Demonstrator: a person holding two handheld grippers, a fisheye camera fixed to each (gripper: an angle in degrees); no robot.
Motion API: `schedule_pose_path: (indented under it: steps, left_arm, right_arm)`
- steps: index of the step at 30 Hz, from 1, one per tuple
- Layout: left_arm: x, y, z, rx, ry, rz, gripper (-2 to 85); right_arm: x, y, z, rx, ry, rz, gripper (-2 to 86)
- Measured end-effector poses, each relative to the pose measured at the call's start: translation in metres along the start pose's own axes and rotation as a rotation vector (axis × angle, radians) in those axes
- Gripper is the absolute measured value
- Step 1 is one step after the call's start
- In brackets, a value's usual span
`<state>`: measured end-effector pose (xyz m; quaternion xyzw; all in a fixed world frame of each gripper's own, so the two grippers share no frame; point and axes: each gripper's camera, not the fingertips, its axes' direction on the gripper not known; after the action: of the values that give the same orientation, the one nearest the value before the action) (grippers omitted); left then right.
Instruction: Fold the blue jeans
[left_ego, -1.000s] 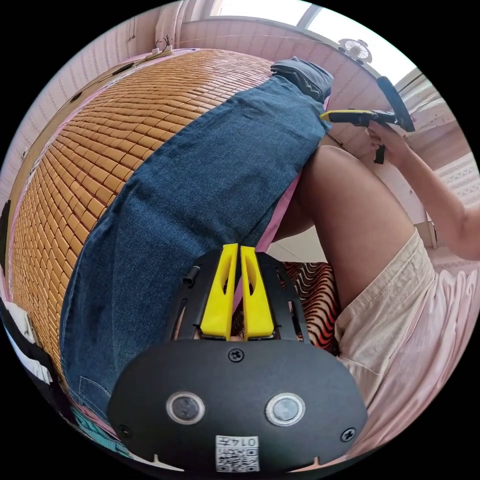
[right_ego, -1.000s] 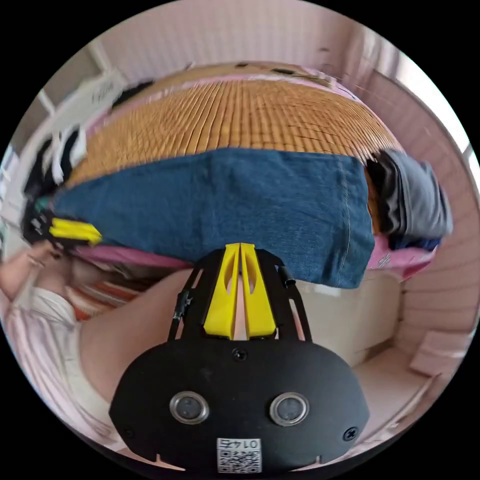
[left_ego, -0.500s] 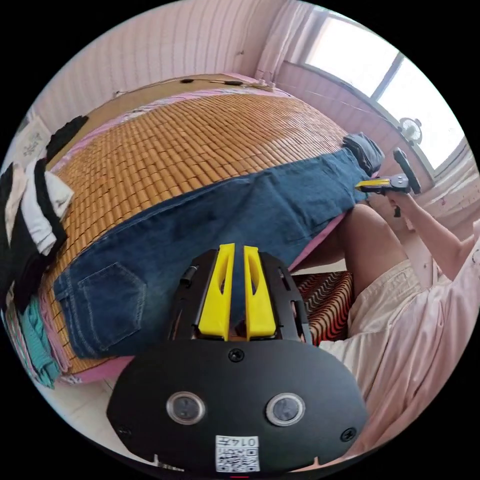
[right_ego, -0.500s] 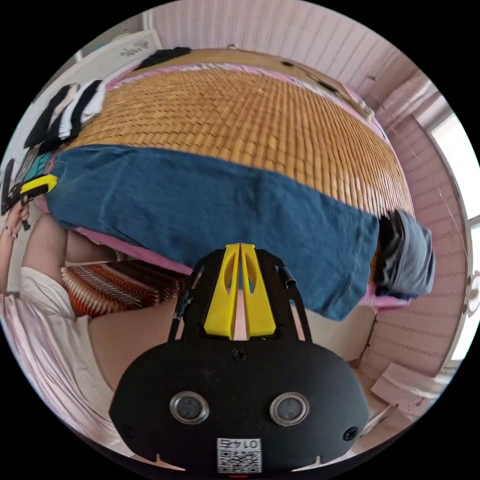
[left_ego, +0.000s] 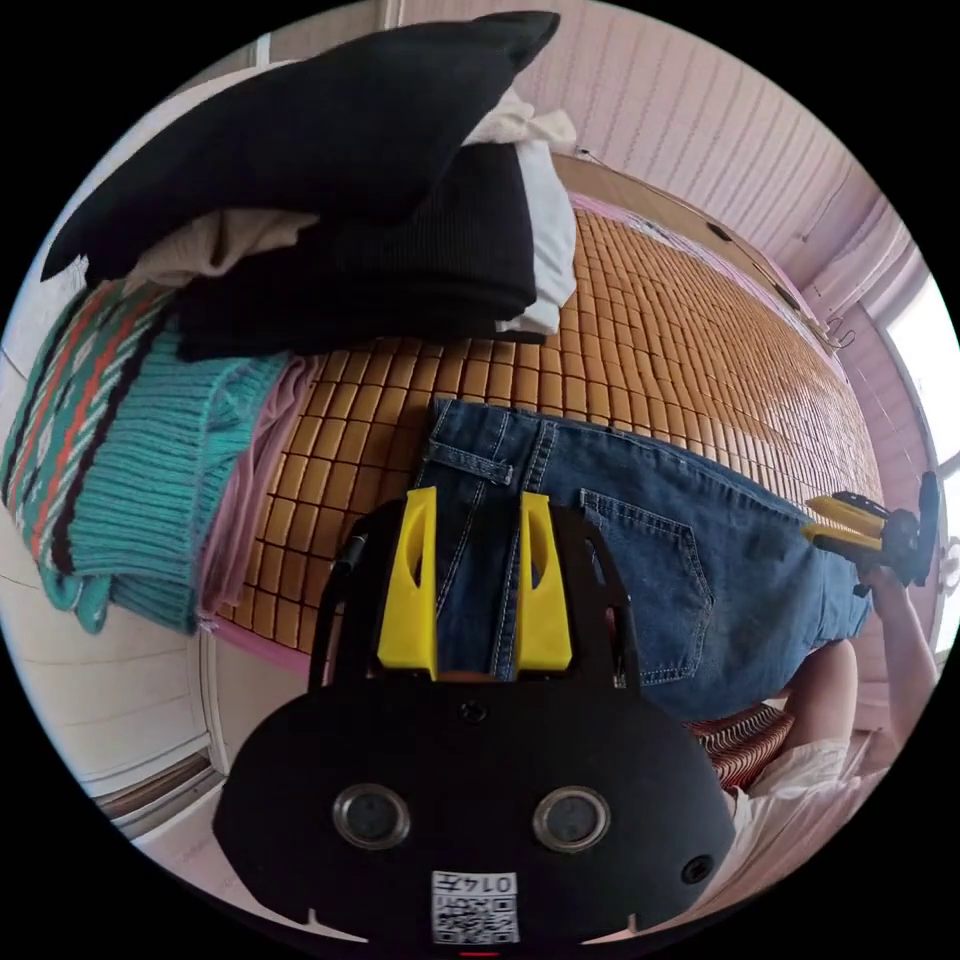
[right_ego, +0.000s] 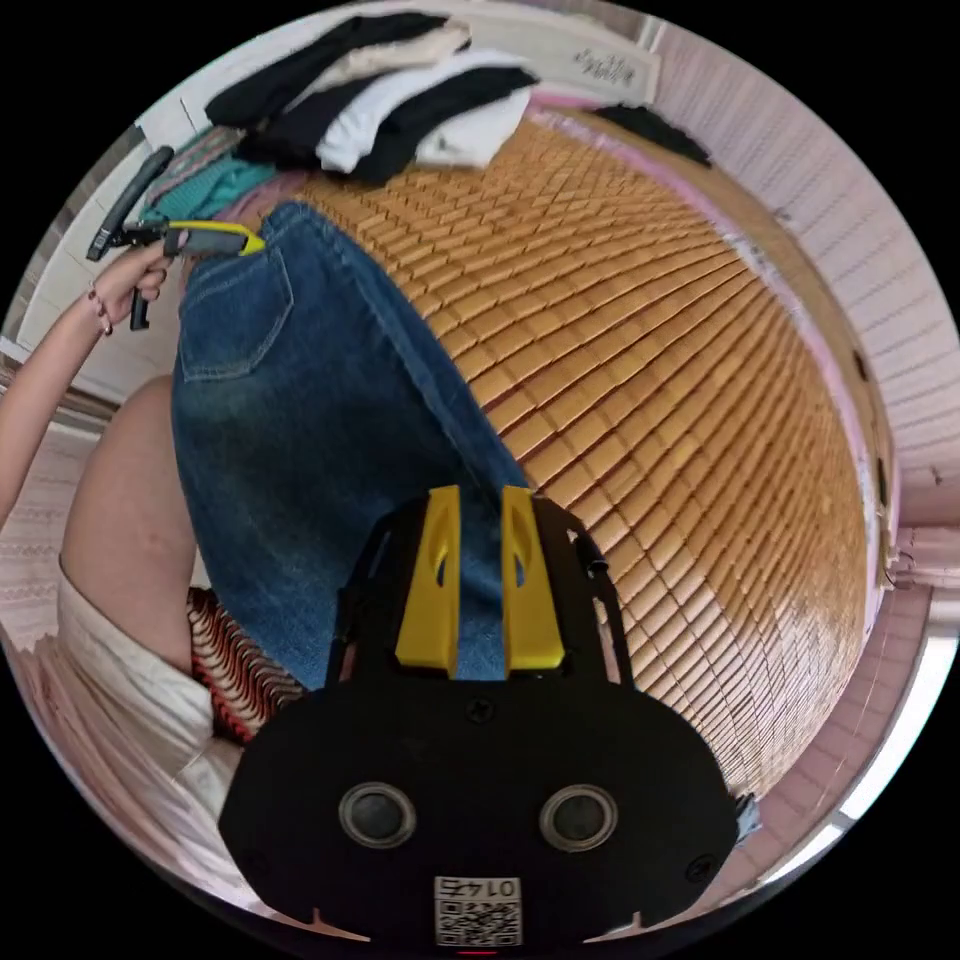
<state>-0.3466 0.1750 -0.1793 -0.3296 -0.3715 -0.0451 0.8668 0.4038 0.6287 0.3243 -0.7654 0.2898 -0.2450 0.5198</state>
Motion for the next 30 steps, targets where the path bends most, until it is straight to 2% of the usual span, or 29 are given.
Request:
schedule_pose_path:
  steps: [2,4,7,10,12,13,17,19,22,25,28,30]
  left_arm:
    - [-0.015,-0.004,0.012,-0.030,0.048,-0.006,8.9]
    - [-0.029,-0.002,-0.005,0.012,0.036,0.051,5.4]
    - [-0.045,-0.001,-0.035,0.045,0.062,0.102,4.6]
    - [-0.053,-0.010,-0.049,0.068,0.052,0.100,4.6]
    - [-0.056,-0.016,-0.045,0.050,0.039,0.087,4.9]
    - [-0.059,-0.018,-0.041,0.034,0.031,0.079,5.1]
    - [-0.080,-0.021,-0.066,0.039,0.052,0.000,5.8]
    - [-0.086,-0.004,-0.120,0.125,0.069,-0.008,5.5]
    - [-0.054,0.038,-0.195,0.225,0.064,0.152,2.9]
    - [0.009,0.080,-0.218,0.226,0.002,0.354,0.6]
    - [0.035,0.107,-0.192,0.163,-0.107,0.349,2.1]
    - [0.022,0.111,-0.182,0.112,-0.105,0.288,5.5]
  right_arm:
    - [0.002,-0.013,-0.006,-0.003,0.039,-0.055,0.5]
    - [0.006,-0.022,-0.016,0.014,0.054,-0.076,-0.1]
    - [0.019,-0.040,0.002,-0.036,0.014,-0.093,-0.4]
    - [0.034,-0.048,0.043,-0.083,-0.063,-0.033,-0.1]
    - [0.050,-0.046,0.040,-0.050,-0.101,0.029,0.0]
    - [0.060,-0.040,0.034,-0.016,-0.123,0.071,-0.2]
    - [0.082,0.010,0.011,0.082,0.000,0.145,-0.7]
    - [0.080,0.033,0.013,0.079,-0.018,0.136,-0.8]
    - [0.064,0.064,0.037,0.049,-0.029,0.129,-0.8]
    - [0.054,0.072,0.079,-0.049,-0.026,0.139,-0.7]
    - [0.054,0.077,0.083,-0.013,-0.003,0.169,-0.6]
    - [0.057,0.075,0.082,-0.044,-0.010,0.183,-0.7]
